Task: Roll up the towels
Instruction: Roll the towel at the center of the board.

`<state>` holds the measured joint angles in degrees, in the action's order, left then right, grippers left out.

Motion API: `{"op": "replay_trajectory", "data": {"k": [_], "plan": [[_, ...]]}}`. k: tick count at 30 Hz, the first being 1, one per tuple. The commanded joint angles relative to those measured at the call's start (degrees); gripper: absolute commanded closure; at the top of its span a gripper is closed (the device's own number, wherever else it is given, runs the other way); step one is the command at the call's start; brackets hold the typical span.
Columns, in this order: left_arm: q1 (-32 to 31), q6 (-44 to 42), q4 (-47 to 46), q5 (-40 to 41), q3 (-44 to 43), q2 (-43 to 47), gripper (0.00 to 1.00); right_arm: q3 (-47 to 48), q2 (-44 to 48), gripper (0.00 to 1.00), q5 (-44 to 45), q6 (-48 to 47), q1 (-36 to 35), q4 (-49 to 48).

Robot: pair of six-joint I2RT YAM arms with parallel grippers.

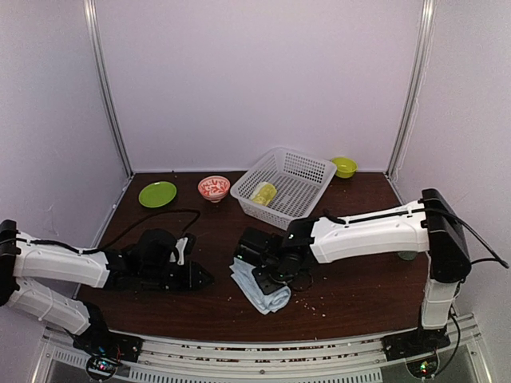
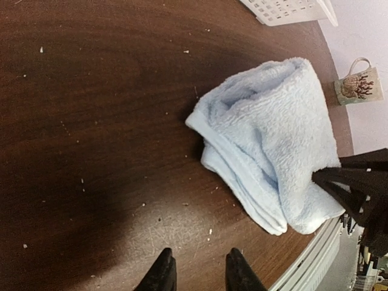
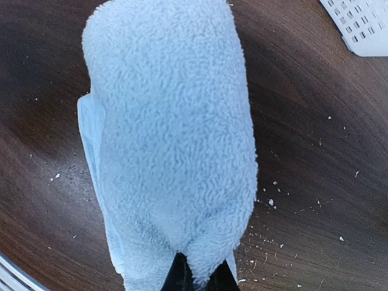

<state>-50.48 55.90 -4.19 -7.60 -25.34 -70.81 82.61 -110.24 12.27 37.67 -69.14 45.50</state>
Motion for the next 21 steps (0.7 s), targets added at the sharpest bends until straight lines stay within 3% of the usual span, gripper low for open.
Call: {"op": "replay_trajectory", "data": {"k": [1,21], "plan": [[-0.32,-1.07,-1.01,0.34,-4.14,-1.27,0.72,4.42,-3.75,1.00,8.83,0.86,-2.94,6.61],[-1.38,0.94,-12.45,-9.42,-16.46,-15.58,0.73,0.10,-4.22,1.00,4.71,3.11,-4.98,-1.98]]}}
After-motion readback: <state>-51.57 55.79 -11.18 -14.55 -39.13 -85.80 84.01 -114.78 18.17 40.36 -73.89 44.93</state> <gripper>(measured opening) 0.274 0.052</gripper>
